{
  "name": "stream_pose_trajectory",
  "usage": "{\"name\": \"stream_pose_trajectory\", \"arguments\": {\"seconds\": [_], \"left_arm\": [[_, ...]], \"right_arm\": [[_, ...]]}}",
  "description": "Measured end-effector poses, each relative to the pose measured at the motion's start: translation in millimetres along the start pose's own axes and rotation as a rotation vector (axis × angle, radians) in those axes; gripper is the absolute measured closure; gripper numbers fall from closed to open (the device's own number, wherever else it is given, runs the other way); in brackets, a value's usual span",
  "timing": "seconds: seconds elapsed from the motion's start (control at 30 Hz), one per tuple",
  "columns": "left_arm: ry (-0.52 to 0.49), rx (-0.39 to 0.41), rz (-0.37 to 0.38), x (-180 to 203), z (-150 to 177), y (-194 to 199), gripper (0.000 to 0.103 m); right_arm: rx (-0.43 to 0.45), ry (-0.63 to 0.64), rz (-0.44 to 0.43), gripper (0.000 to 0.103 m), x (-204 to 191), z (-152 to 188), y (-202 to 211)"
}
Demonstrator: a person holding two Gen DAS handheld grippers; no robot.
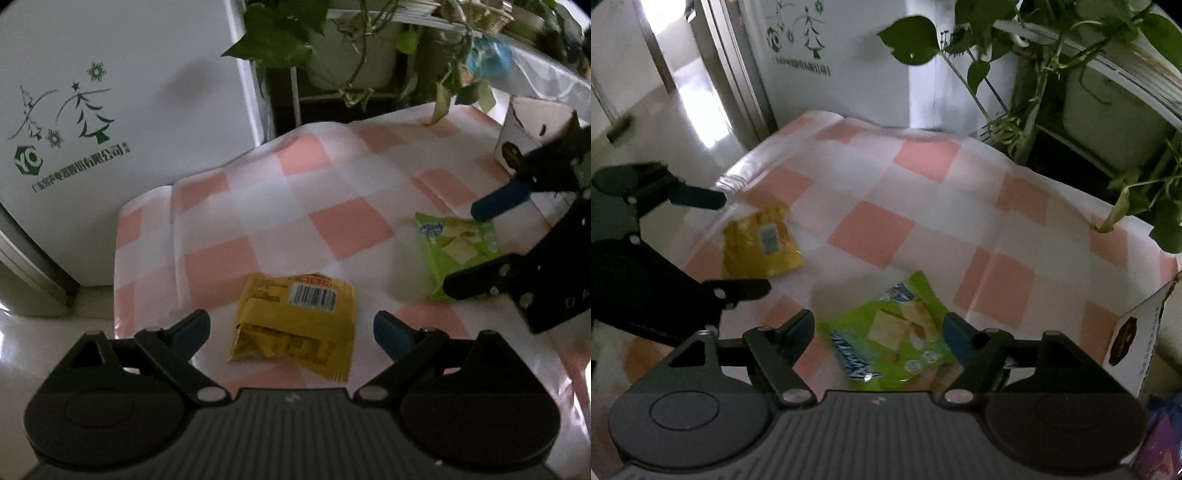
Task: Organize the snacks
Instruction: 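Close the left gripper on the small yellow packet while the right gripper grasps the green Ameri packet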
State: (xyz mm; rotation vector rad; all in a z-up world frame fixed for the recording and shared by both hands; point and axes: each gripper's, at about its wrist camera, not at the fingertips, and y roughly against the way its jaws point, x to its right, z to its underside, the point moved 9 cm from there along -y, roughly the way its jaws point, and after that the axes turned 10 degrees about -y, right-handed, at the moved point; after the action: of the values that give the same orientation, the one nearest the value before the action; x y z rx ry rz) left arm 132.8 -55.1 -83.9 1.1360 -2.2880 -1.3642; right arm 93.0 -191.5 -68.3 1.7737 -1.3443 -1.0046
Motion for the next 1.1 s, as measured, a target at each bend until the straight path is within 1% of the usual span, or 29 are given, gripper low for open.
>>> {"name": "stream_pose_trajectory", "arguments": {"seconds": [0.1, 0.23, 0.37, 0.43, 0.5, 0.6, 0.73, 0.8, 0.93, 1.1], "left_arm": [[0.038, 0.026, 0.018, -2.8, -3.8, -2.7, 0.008], [0.075, 0.021, 0.027, -5.4, -4.0, -12.6, 0.008], [0.044, 0.001, 0.017, 0.1, -0.9, -21.6, 0.008], [0.039, 0.013, 0.017, 0.7, -1.8, -21.6, 0.01], [0.041, 0.02, 0.045, 2.8, -2.2, -20.7, 0.018], [0.005, 0.033, 0.082, 7.8, -1.1, -16.5, 0.027], [-0.046, 0.038, 0.116, 14.8, 2.3, -9.5, 0.032], [-0.08, 0.038, 0.129, 19.7, 4.7, -5.9, 0.034], [-0.126, 0.041, 0.153, 28.0, 9.1, 0.1, 0.035], [-0.155, 0.044, 0.189, 32.3, 14.4, 7.8, 0.033]], "right_arm": [[-0.007, 0.021, 0.005, 0.018, 3.5, 1.1, -5.2], [-0.017, 0.014, 0.013, 0.015, 8.5, 0.3, -11.3], [-0.019, 0.016, 0.021, 0.015, 7.6, -0.5, -15.3], [-0.019, 0.024, 0.023, 0.015, 6.6, -0.4, -17.2], [-0.019, 0.026, 0.019, 0.015, 6.4, -0.7, -17.5], [-0.011, 0.048, 0.007, 0.019, 4.3, -1.2, -17.0], [-0.001, 0.075, -0.026, 0.024, -1.1, -1.4, -14.1], [0.006, 0.085, -0.024, 0.024, -2.7, -2.4, -13.2], [0.006, 0.079, -0.047, 0.024, -4.9, -3.2, -11.4], [-0.002, 0.053, -0.046, 0.019, -2.7, -4.9, -10.0]]}}
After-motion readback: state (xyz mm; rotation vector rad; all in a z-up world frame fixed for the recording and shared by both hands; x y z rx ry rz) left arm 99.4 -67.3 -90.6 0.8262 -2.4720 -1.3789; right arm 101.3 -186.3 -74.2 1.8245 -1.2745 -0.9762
